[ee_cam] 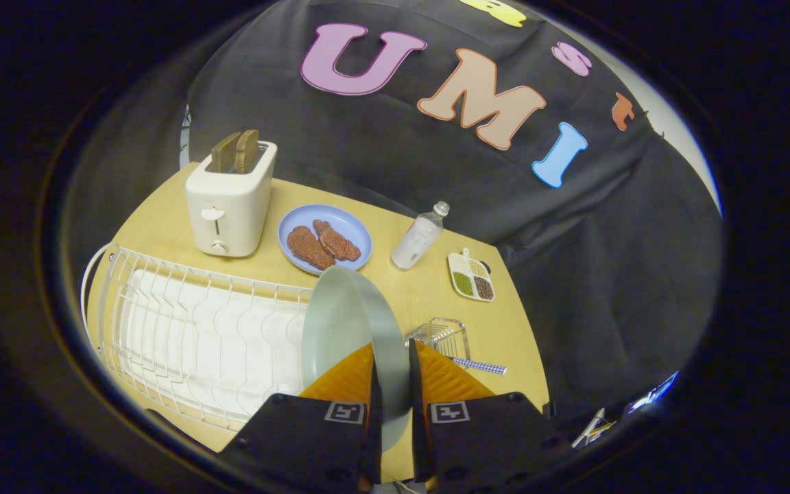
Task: Take the plate from the dish rack, then take the spoon from the basket and place it into the plate.
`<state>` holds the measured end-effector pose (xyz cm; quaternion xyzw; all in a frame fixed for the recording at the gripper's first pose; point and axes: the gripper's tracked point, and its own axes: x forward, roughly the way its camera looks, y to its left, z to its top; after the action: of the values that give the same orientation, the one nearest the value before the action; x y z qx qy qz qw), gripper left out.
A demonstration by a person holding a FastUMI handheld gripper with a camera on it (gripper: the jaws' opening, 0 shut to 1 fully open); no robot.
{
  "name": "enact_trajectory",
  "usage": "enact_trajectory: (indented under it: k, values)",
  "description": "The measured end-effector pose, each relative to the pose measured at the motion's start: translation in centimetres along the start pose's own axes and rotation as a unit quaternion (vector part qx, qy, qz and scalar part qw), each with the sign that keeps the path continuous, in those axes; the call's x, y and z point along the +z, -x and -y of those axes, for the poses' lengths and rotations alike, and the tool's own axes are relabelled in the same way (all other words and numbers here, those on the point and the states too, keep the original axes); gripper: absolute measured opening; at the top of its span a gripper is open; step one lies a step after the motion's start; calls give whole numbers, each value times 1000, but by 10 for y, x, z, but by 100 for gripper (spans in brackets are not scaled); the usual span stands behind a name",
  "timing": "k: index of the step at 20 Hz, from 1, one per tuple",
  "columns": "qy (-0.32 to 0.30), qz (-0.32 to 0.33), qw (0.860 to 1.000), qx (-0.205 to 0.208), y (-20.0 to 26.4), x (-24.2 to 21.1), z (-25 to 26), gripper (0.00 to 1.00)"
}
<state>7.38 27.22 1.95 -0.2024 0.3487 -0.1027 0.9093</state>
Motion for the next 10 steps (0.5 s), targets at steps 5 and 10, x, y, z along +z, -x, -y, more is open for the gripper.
enact_trajectory:
  k: [5, 10]
  values:
    - [-19, 33, 999, -7, 12, 21, 24, 20]
    - [-31, 40, 999, 7, 15, 19, 44, 13]
